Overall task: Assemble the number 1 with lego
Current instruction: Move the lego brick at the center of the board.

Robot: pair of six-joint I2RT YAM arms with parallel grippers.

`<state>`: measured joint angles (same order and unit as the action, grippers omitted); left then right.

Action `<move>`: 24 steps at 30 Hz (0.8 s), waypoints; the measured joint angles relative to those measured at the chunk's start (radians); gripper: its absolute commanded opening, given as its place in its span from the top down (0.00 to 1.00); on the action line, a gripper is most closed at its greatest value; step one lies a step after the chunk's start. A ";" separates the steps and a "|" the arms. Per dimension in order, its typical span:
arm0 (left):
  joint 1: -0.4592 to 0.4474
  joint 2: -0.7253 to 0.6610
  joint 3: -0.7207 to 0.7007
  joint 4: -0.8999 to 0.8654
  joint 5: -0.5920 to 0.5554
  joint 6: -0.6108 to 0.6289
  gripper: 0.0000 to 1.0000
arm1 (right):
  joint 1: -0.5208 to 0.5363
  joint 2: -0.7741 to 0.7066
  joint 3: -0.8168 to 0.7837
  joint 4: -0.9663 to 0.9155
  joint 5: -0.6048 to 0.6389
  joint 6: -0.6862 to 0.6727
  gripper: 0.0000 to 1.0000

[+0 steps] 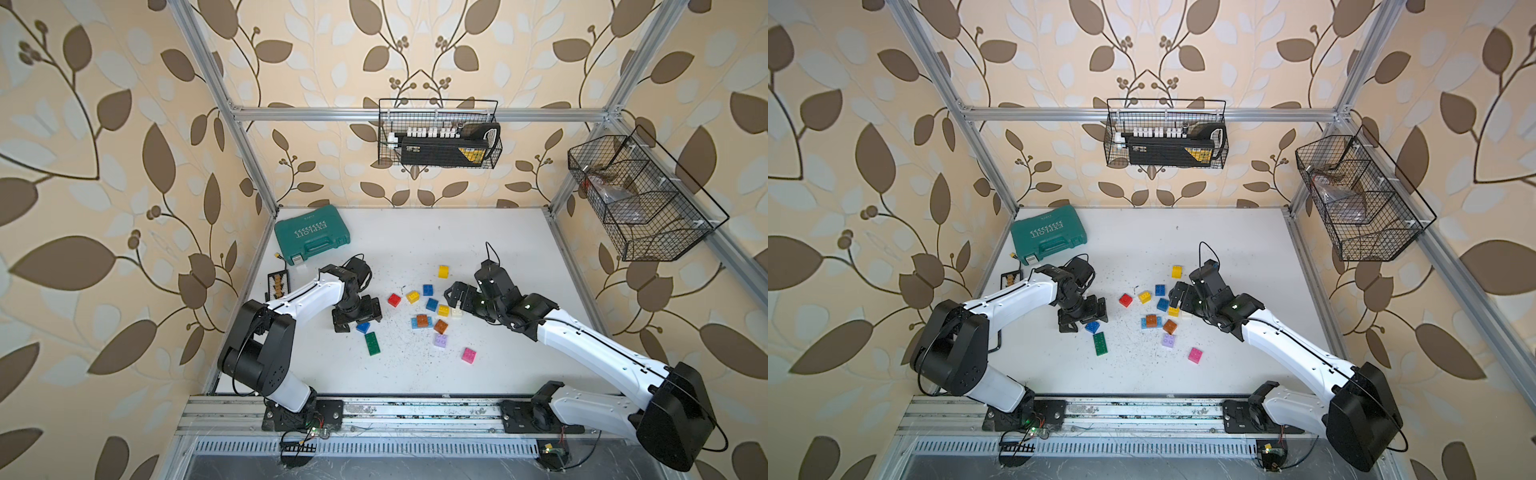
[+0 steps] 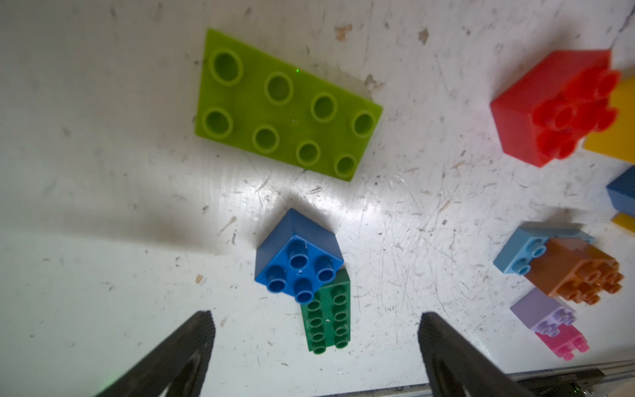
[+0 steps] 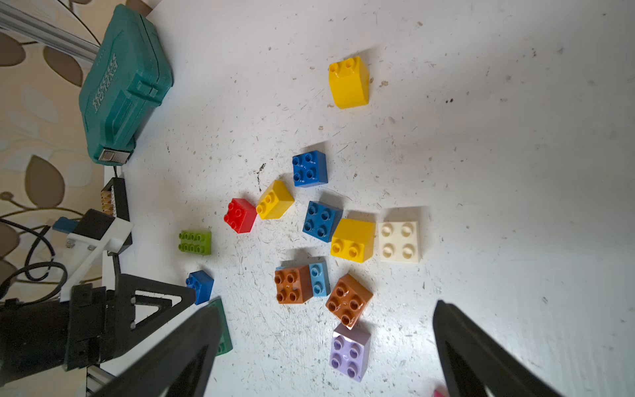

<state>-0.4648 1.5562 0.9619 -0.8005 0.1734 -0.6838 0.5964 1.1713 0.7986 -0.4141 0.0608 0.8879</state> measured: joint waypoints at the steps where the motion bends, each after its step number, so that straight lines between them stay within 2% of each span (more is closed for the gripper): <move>1: 0.000 0.007 -0.003 0.006 0.001 0.000 0.04 | -0.002 0.000 -0.001 0.000 -0.003 0.000 0.01; 18: -0.002 0.099 -0.006 0.108 0.071 -0.003 0.05 | -0.008 0.000 -0.002 0.019 -0.021 0.000 0.01; 24: -0.042 0.111 0.048 0.117 0.097 -0.032 0.05 | -0.010 0.000 -0.002 0.020 -0.028 0.000 0.01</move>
<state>-0.5068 1.6669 1.0103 -0.6838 0.2703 -0.7155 0.5865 1.1713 0.7963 -0.3943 0.0330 0.8875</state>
